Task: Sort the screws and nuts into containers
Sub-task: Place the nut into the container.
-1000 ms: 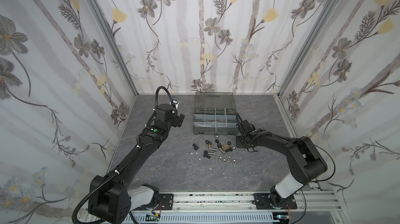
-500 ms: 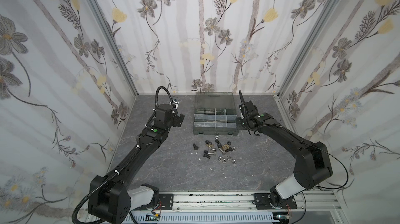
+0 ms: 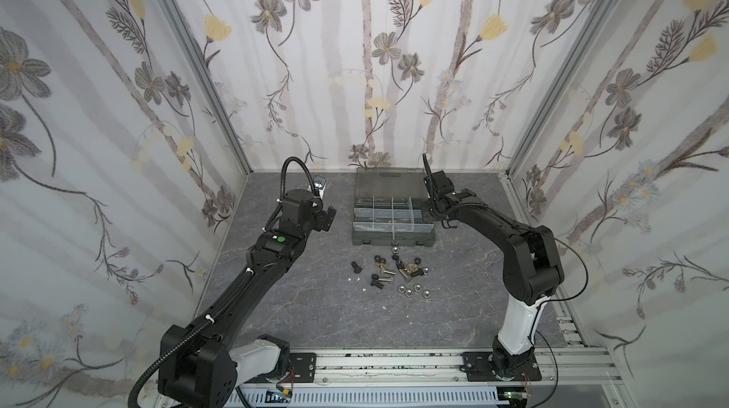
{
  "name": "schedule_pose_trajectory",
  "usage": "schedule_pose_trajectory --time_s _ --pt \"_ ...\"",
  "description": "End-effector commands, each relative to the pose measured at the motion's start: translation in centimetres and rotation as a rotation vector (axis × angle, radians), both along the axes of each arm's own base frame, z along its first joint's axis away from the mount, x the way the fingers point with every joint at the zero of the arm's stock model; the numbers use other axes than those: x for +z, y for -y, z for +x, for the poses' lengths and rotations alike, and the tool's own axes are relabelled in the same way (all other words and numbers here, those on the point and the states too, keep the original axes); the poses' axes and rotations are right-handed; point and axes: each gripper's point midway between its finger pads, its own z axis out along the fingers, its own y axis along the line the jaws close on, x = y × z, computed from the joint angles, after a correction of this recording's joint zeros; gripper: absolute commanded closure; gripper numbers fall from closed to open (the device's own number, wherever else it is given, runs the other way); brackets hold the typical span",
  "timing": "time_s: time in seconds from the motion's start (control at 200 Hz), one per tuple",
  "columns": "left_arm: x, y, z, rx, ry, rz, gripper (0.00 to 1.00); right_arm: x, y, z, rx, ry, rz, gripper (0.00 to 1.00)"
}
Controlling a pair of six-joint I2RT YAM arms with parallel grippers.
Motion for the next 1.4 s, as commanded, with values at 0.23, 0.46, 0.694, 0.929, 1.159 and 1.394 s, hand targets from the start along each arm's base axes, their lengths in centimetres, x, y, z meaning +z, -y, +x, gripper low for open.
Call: schedule_pose_trajectory --time_s 0.23,0.46,0.694,0.929,1.159,1.394 --pt "0.5 0.3 0.4 -0.018 0.017 0.018 0.0 -2.5 -1.5 2.1 0.046 0.006 0.016 0.93" --pt "1.2 0.2 0.2 -0.012 0.045 0.032 0.0 -3.7 -1.5 2.5 0.046 -0.007 0.017 0.92" --pt "1.5 0.1 0.0 -0.014 0.055 0.042 0.0 -2.7 -1.5 2.4 0.055 0.014 0.02 0.75" --pt "1.7 0.2 0.0 -0.017 0.056 0.041 0.0 -1.0 -1.5 2.1 0.064 0.03 0.026 0.61" --pt "2.4 0.3 -0.4 -0.024 0.076 0.03 0.0 2.4 -1.9 0.3 0.095 0.083 0.048 0.61" --pt "2.2 0.6 -0.4 -0.039 0.06 0.025 0.0 3.6 -2.5 -4.9 0.162 0.057 0.124 0.59"
